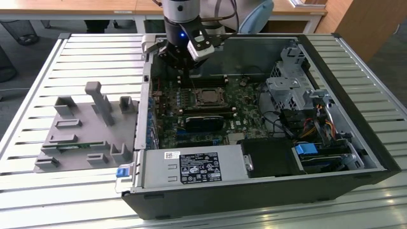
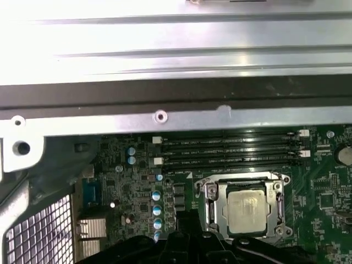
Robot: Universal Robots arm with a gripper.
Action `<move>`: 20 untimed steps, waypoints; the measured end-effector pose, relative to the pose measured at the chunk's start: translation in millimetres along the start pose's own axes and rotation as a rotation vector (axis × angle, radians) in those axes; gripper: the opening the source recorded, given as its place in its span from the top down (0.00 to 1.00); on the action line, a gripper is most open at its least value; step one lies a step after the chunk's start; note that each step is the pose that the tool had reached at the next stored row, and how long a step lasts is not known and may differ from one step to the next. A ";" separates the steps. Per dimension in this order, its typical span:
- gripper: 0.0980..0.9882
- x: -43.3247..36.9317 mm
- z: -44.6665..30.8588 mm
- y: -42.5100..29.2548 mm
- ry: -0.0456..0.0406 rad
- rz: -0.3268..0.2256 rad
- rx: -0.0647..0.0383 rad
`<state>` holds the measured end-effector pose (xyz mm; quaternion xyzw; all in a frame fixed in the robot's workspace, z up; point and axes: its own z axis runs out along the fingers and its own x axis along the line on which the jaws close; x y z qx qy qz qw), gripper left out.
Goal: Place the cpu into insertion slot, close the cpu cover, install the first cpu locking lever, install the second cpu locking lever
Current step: 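Install the first cpu locking lever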
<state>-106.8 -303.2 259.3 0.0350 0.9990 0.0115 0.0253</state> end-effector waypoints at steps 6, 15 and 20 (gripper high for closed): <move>0.99 2.3 2.3 5.3 0.0001 0.000 0.000; 0.99 3.0 5.1 13.2 0.0001 0.000 0.000; 0.99 1.5 6.1 14.5 0.0003 0.000 0.000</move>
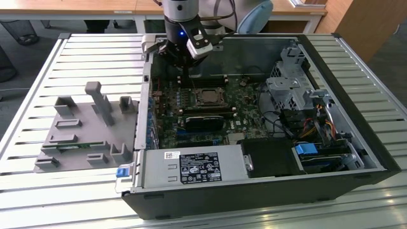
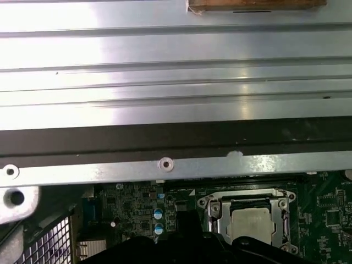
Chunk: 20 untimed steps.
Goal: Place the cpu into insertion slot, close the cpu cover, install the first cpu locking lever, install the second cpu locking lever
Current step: 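Install the first cpu locking lever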
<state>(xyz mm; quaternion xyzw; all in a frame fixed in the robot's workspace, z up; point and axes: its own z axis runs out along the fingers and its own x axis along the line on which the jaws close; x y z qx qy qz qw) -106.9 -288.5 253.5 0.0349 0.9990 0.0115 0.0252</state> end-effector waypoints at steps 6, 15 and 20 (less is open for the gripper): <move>0.99 -12.3 1.2 0.9 0.0014 0.000 0.000; 0.99 -41.2 4.8 3.3 0.0059 0.000 0.000; 0.99 -41.4 7.3 3.2 0.0080 0.001 -0.011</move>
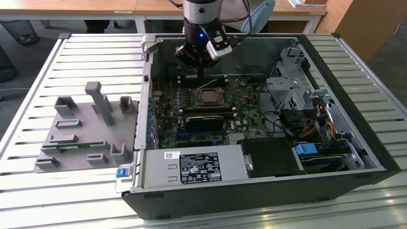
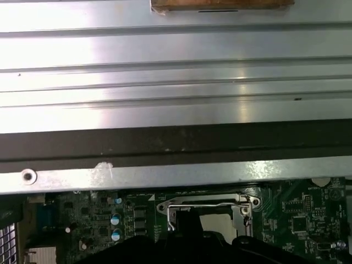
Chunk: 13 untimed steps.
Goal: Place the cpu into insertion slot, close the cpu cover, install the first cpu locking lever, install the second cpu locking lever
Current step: 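Install the first cpu locking lever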
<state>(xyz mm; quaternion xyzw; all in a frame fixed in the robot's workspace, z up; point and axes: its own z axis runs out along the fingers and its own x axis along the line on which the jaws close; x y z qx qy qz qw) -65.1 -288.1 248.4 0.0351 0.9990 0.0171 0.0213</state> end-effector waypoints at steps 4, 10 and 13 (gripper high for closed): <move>0.99 -3.3 3.5 0.2 0.0013 0.001 -0.020; 0.99 -16.6 7.9 1.1 0.0011 0.001 -0.021; 0.99 -17.9 11.1 1.5 0.0013 0.001 -0.020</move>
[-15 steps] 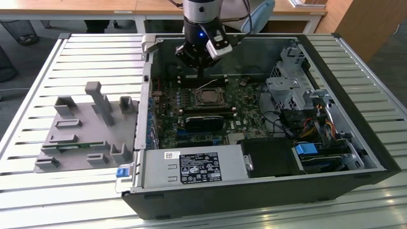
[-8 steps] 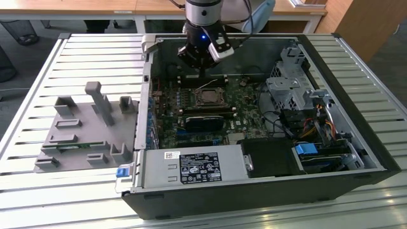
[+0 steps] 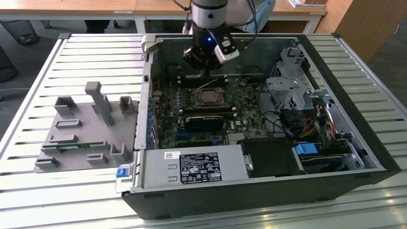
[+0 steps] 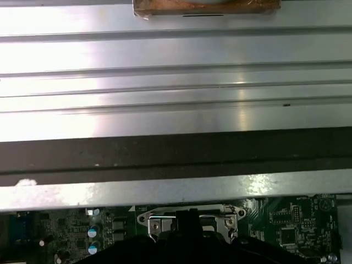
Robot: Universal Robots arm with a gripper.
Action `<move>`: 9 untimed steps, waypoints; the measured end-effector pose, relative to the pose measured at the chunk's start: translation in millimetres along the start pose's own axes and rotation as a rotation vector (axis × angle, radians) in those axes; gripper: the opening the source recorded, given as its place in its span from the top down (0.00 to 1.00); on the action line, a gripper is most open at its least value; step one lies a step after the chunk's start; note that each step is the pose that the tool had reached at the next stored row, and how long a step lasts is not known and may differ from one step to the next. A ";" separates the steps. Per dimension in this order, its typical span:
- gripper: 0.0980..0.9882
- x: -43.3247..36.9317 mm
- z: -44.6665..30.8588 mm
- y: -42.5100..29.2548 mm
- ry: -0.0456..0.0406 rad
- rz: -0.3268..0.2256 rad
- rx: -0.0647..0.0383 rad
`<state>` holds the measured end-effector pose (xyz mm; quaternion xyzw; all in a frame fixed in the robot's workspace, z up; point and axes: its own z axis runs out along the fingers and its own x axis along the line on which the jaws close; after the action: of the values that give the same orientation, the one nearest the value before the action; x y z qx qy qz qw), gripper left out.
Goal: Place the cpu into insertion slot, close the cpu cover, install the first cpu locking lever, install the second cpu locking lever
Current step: 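Install the first cpu locking lever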
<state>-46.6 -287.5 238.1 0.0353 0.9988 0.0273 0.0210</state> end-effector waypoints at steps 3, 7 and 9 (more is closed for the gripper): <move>0.99 0.2 5.2 0.6 -0.0001 0.000 0.001; 0.99 -2.1 8.7 2.8 -0.0001 -0.001 0.001; 0.99 -3.3 9.4 3.7 -0.0001 -0.001 0.001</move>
<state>-42.6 -283.5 229.0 0.0350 0.9988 0.0269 0.0211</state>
